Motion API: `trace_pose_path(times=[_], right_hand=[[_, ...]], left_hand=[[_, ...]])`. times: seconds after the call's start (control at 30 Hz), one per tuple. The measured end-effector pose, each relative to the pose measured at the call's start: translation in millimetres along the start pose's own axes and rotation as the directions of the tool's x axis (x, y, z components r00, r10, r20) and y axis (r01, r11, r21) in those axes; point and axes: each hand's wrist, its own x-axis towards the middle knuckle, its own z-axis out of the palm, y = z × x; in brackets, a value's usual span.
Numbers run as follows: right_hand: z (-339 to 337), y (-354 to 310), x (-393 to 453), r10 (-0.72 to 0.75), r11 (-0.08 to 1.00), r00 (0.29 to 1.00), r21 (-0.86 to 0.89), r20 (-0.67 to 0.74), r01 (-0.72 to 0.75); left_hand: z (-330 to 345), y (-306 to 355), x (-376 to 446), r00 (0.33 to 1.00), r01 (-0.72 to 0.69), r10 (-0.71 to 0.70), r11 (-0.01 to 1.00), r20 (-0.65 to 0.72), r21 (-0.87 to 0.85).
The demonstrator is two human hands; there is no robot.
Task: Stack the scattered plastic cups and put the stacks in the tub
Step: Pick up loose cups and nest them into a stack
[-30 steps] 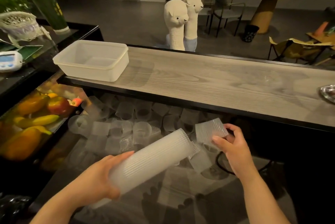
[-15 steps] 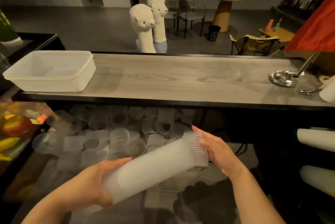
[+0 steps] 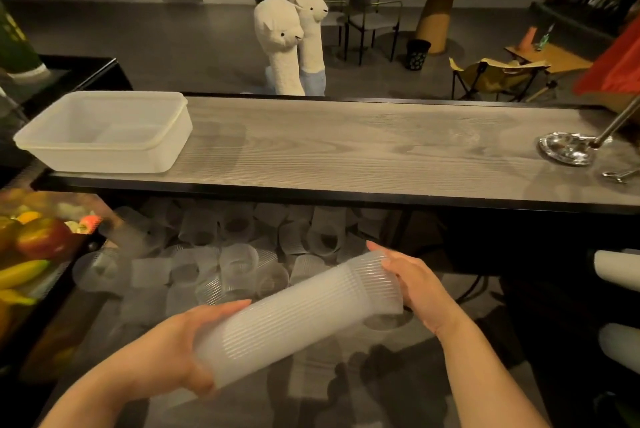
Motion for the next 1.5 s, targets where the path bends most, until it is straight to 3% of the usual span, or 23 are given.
trace_pose_path(times=[0.23,0.57,0.63,0.7,0.73,0.77,0.83,0.97,1.07,1.17,1.27,1.3,1.37,1.43,1.5], right_hand=[[0.9,-6.0,10.0,0.038,0.999,0.999,-0.005,0.002,-0.038],[32.0,-6.6,7.6,0.045,0.997,0.99,0.063,0.136,-0.054],[26.1,-1.2,17.1,0.041,0.991,0.998,0.127,0.051,-0.047],[15.2,7.5,36.9,0.065,0.997,0.969,-0.029,-0.239,-0.074],[6.8,14.0,48.3,0.049,0.948,0.929,-0.275,-0.366,-0.158],[0.4,22.1,55.9,0.034,0.832,0.908,-0.491,-0.417,-0.256],[-5.1,39.2,70.3,0.017,0.663,0.927,-0.69,-0.376,-0.292],[-8.7,47.5,85.4,0.049,0.698,0.964,-0.681,-0.263,-0.221],[-9.5,48.1,87.1,0.047,0.698,0.958,-0.676,-0.284,-0.235],[-6.1,39.7,72.1,-0.026,0.839,0.916,-0.507,-0.399,-0.197],[-1.5,19.4,44.7,-0.035,0.999,0.891,-0.042,-0.453,0.018],[0.9,11.4,31.4,-0.032,0.981,0.911,0.163,-0.412,0.108],[6.4,-1.9,8.2,-0.05,0.823,0.963,0.535,-0.266,0.191],[8.4,-10.4,-5.9,-0.076,0.737,0.985,0.658,-0.152,0.158],[7.4,-18.3,-14.6,-0.092,0.746,0.986,0.646,-0.138,0.16]], left_hand=[[-5.8,3.4,13.2,1.0,0.022,-0.023,0.999,0.009,0.032],[-4.8,15.8,35.1,0.999,-0.047,0.047,0.993,0.002,0.106],[-5.7,14.1,38.2,0.999,-0.049,0.049,0.99,0.004,0.133],[-7.2,12.1,39.5,0.999,-0.047,0.049,0.986,-0.007,0.16],[-8.5,10.2,39.6,0.999,-0.041,0.045,0.984,-0.017,0.173],[-10.1,7.8,39.6,0.999,-0.031,0.036,0.981,-0.025,0.189],[-14.8,2.8,40.0,0.999,-0.009,0.019,0.973,-0.041,0.229],[-21.4,-2.9,41.6,0.997,0.021,-0.003,0.969,-0.075,0.244],[-24.3,-7.1,38.5,0.996,0.042,-0.021,0.969,-0.087,0.244],[-28.9,-10.6,35.1,0.995,0.055,-0.033,0.968,-0.091,0.245],[-29.9,-11.2,32.4,0.995,0.059,-0.039,0.972,-0.091,0.229],[-28.8,-10.6,31.7,0.996,0.052,-0.034,0.974,-0.084,0.219],[-25.5,-7.6,29.7,0.998,0.02,-0.008,0.983,-0.067,0.184],[-22.8,-1.6,26.7,0.997,-0.032,0.04,0.991,-0.062,0.13],[-21.5,5.6,22.5,0.995,-0.069,0.077,0.991,-0.06,0.113]])
